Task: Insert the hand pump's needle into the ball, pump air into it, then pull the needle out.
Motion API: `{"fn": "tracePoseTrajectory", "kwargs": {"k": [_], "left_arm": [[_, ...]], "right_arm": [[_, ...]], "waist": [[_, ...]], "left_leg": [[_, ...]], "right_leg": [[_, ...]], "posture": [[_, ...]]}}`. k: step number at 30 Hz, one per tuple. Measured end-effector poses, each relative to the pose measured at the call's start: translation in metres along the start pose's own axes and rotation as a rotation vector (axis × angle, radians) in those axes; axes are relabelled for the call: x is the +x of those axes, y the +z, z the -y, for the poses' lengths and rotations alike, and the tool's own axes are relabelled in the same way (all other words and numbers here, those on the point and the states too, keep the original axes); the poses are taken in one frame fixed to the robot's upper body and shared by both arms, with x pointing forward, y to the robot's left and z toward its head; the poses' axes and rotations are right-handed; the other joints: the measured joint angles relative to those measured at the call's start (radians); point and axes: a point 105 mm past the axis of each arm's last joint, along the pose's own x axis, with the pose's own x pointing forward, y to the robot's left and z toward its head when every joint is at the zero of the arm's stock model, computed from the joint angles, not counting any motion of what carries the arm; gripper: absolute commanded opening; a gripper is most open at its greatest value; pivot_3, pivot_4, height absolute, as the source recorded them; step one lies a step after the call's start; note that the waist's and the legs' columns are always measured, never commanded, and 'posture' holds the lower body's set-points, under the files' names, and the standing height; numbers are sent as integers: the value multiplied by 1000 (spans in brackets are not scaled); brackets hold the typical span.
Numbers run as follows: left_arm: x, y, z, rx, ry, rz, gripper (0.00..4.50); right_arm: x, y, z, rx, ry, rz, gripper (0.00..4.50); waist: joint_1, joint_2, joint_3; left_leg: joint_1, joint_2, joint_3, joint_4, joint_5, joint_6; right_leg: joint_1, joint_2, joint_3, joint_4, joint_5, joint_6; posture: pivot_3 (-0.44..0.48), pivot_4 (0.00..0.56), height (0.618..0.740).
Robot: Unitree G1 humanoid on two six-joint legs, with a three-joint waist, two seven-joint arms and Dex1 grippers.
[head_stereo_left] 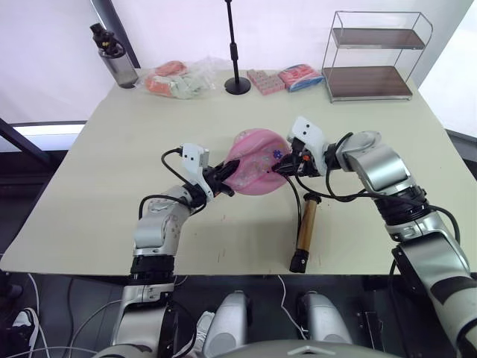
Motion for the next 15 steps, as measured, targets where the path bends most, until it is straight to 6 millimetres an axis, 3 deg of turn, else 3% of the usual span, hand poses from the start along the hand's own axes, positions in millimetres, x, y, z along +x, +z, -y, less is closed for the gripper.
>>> {"fn": "tracePoseTrajectory", "kwargs": {"k": [3,4,5,7,15], "left_arm": [[0,0,1,0,-2,-2,0],[0,0,1,0,-2,-2,0],[0,0,1,0,-2,-2,0],[0,-1,1,0,-2,-2,0],[0,-1,0,-1,0,-2,0]], "right_arm": [[1,0,0,10,-2,9,1454],[0,1,0,17,-2,17,1883],[0,1,0,18,-2,18,1883],[-1,1,1,21,-4,22,2559],[-6,-4,5,30,-13,14,2559]], "waist": [[3,0,0],[4,0,0],[4,0,0],[4,0,0],[4,0,0]], "left_leg": [[0,0,0,-1,0,0],[0,0,0,-1,0,0],[0,0,0,-1,0,0],[0,0,0,-1,0,0],[0,0,0,-1,0,0]], "right_leg": [[0,0,0,-1,0,0],[0,0,0,-1,0,0],[0,0,0,-1,0,0],[0,0,0,0,0,0],[0,0,0,0,0,0]], "posture": [[0,150,731],[0,150,731],[0,150,731],[0,150,731],[0,150,731]]}}
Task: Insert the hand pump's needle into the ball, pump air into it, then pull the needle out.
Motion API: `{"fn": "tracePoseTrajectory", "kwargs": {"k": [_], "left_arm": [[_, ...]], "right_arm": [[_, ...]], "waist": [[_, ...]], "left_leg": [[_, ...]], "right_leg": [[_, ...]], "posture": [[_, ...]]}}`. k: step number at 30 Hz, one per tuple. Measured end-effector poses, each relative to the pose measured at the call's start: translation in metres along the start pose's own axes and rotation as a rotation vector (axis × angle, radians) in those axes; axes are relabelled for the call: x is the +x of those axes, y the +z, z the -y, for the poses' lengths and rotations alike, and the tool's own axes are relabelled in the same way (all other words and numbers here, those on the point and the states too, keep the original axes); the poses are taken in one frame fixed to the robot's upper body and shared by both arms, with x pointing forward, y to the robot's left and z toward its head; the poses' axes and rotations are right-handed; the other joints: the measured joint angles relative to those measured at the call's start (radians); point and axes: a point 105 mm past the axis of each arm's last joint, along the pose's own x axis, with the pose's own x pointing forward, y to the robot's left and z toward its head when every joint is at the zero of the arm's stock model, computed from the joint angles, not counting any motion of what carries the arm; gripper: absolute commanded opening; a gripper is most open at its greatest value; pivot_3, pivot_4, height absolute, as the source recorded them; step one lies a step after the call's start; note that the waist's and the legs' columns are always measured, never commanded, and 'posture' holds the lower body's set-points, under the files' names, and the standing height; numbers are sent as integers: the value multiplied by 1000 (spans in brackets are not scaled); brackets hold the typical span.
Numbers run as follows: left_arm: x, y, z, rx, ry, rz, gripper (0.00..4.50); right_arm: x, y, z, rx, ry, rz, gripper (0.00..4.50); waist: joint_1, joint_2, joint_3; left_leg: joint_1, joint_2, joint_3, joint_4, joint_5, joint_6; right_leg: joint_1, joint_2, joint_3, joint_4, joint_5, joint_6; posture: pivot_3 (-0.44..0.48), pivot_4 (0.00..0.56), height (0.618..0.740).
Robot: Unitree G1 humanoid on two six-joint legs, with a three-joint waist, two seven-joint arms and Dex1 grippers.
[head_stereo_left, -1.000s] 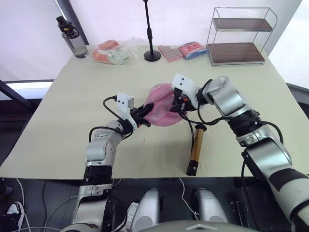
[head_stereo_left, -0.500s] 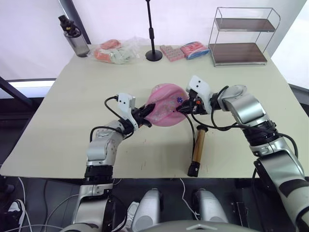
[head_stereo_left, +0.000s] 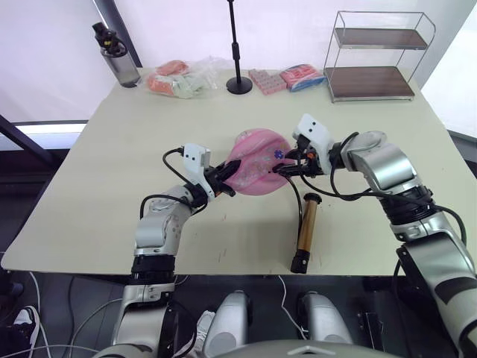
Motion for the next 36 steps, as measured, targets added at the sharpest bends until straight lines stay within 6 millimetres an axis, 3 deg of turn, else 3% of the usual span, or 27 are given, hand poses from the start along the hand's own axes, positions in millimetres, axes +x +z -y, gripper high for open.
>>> {"fn": "tracePoseTrajectory", "kwargs": {"k": [6,8,26,36], "left_arm": [[0,0,0,0,1,-1,0],[0,0,0,-1,1,-1,0],[0,-1,0,-1,1,-2,0],[-1,-3,0,-6,2,-4,0]], "right_arm": [[3,-10,-1,37,11,-10,2559],[3,-10,-2,40,16,-7,2037],[14,-14,-2,74,21,-15,2037],[20,-2,-3,53,35,-5,2037]], "waist": [[0,0,0],[0,0,0],[0,0,0],[1,0,0]], "left_leg": [[0,0,0,0,0,0],[0,0,0,0,0,0],[0,0,0,0,0,0],[0,0,0,0,0,0]], "right_leg": [[0,0,0,0,0,0],[0,0,0,0,0,0],[0,0,0,0,0,0],[0,0,0,0,0,0]], "posture": [[0,150,731],[0,150,731],[0,150,731],[0,150,731]]}}
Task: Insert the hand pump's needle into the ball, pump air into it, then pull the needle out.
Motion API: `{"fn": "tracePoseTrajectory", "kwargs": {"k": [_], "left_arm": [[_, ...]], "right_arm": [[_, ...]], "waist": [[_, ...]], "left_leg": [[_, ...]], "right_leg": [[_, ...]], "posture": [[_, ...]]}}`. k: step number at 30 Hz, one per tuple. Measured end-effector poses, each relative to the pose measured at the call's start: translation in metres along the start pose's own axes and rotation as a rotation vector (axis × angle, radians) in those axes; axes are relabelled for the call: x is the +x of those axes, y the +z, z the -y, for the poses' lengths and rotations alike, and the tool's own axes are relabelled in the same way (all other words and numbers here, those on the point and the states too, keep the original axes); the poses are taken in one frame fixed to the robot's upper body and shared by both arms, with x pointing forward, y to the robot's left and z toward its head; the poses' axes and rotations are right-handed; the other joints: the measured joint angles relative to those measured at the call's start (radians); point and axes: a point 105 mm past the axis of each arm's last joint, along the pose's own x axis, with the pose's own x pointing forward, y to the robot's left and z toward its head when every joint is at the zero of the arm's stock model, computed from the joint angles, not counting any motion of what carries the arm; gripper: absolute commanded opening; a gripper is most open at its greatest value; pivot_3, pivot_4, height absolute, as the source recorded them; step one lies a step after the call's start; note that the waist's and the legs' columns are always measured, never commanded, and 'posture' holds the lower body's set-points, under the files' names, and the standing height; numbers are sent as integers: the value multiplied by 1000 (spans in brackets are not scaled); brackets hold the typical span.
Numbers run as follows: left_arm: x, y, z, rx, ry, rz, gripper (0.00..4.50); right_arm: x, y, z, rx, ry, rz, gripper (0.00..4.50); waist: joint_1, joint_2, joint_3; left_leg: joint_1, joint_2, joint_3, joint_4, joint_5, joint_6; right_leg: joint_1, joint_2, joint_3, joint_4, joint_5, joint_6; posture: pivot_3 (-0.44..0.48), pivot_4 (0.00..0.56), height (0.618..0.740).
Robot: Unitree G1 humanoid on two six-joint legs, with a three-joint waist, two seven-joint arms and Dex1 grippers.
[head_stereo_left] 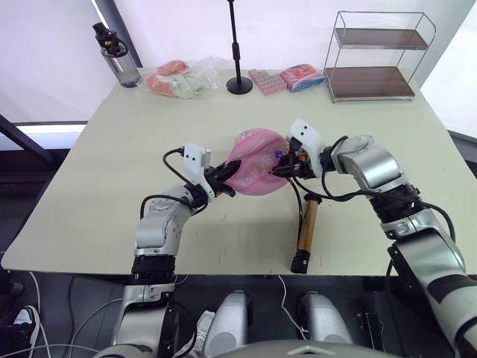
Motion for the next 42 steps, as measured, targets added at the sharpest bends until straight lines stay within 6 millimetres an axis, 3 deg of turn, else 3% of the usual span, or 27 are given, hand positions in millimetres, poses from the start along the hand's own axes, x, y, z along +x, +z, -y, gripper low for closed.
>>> {"fn": "tracePoseTrajectory", "kwargs": {"k": [23,26,28,42], "left_arm": [[-1,-2,1,-3,2,1,0],[-1,-2,1,-4,2,1,0],[-1,-2,1,-4,2,1,0],[-1,-3,2,-6,2,2,0]], "right_arm": [[2,0,-1,-7,23,-22,2037],[3,-3,0,6,24,-29,1225],[3,-4,1,6,18,-30,385],[3,-4,2,-36,15,-55,385]], "waist": [[0,0,0],[0,0,0],[0,0,0],[0,0,-1]], "left_leg": [[0,0,0,0,0,0],[0,0,0,0,0,0],[0,0,0,0,0,0],[1,0,0,0,0,0]], "right_leg": [[0,0,0,0,0,0],[0,0,0,0,0,0],[0,0,0,0,0,0],[1,0,0,0,0,0]], "posture": [[0,150,731],[0,150,731],[0,150,731],[0,150,731]]}}
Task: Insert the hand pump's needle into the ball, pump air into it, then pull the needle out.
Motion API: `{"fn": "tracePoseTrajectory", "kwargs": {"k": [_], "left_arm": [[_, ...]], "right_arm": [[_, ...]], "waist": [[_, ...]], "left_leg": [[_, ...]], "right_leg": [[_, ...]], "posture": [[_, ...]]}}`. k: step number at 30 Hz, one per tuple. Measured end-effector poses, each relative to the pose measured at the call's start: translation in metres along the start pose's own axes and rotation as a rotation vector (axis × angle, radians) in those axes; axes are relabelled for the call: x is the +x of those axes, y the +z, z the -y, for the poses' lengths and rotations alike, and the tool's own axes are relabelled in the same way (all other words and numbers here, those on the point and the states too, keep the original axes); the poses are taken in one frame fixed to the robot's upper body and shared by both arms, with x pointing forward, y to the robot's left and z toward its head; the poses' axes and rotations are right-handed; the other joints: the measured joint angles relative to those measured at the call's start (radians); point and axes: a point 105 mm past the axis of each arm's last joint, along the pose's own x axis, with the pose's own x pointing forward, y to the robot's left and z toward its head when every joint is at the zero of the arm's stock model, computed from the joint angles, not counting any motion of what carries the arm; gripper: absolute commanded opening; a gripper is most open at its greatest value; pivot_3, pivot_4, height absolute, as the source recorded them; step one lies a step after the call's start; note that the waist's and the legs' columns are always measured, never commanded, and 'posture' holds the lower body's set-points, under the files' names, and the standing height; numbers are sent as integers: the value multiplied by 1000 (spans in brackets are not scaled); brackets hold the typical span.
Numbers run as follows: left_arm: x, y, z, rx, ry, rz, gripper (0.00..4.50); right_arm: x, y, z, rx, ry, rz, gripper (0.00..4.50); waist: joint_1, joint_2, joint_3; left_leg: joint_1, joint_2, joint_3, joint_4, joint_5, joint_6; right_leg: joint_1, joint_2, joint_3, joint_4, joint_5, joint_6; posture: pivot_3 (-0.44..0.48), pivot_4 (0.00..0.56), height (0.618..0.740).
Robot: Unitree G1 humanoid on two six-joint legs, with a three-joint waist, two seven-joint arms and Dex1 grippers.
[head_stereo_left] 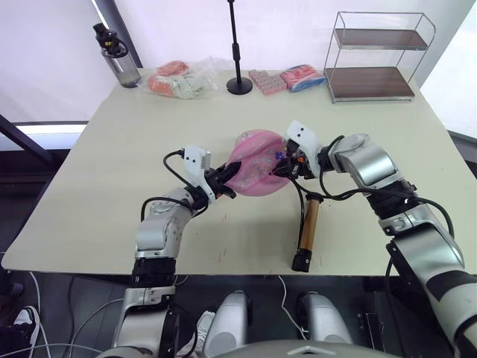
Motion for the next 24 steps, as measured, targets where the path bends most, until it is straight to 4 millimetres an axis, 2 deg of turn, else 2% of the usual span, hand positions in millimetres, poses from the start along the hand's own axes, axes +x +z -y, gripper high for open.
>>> {"fn": "tracePoseTrajectory", "kwargs": {"k": [11,24], "left_arm": [[3,3,-1,-5,14,9,0],[6,6,-2,-54,40,-15,0]], "right_arm": [[9,8,-4,-292,-64,-128,385],[29,11,-5,-376,-73,-269,385]], "waist": [[-1,0,-1],[-11,0,-4]], "left_leg": [[1,0,0,0,2,-3],[13,1,-1,0,3,-4]], "right_leg": [[0,0,0,1,0,0],[9,1,0,5,-3,3]], "posture": [[0,150,731],[0,150,731]]}}
